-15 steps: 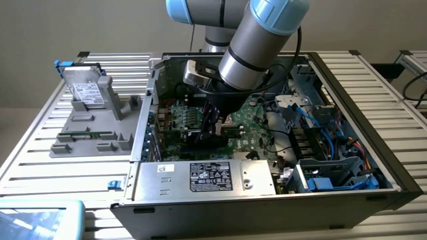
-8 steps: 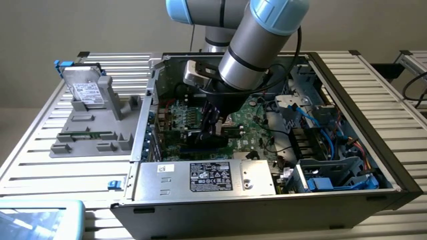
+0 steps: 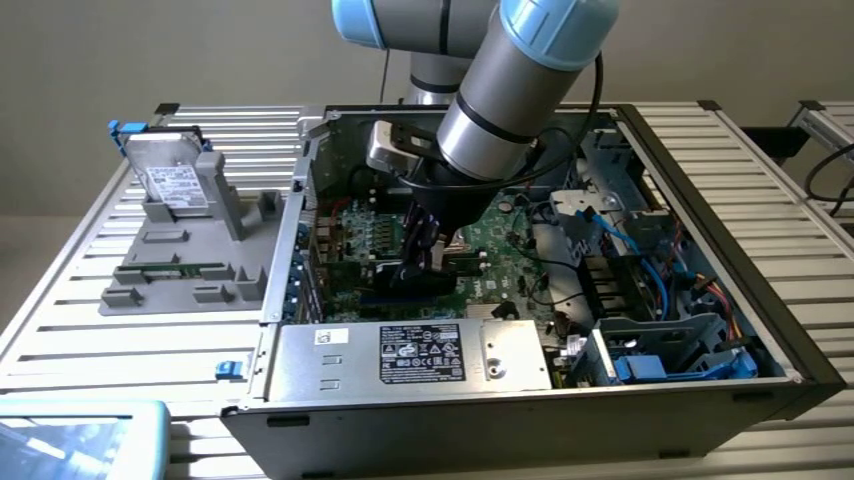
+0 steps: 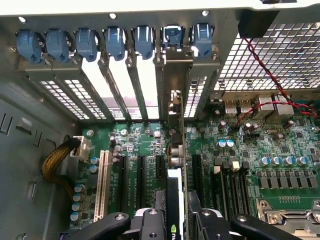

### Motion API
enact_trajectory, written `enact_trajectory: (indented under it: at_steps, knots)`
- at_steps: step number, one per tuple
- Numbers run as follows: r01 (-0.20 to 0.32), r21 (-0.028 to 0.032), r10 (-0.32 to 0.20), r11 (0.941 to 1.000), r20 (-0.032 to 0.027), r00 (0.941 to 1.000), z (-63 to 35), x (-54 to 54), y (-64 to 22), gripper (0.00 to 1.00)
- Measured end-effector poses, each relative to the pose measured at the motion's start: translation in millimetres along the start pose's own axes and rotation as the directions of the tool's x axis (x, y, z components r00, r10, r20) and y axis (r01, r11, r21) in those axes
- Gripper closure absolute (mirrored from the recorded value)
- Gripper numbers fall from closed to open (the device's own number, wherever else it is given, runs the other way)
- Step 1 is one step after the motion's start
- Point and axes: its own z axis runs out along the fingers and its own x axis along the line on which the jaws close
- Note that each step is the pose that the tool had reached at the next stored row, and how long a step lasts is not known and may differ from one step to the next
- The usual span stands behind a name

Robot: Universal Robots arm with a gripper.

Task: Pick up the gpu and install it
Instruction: 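Insert the gpu into the slot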

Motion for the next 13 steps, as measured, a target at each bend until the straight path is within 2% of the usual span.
enact_trajectory:
  at_steps: [13]
  knots:
    - [-0.001,-0.0001,0.001,1.0,0.0023,1.0,0.0,-0.2,0.0,0.72]
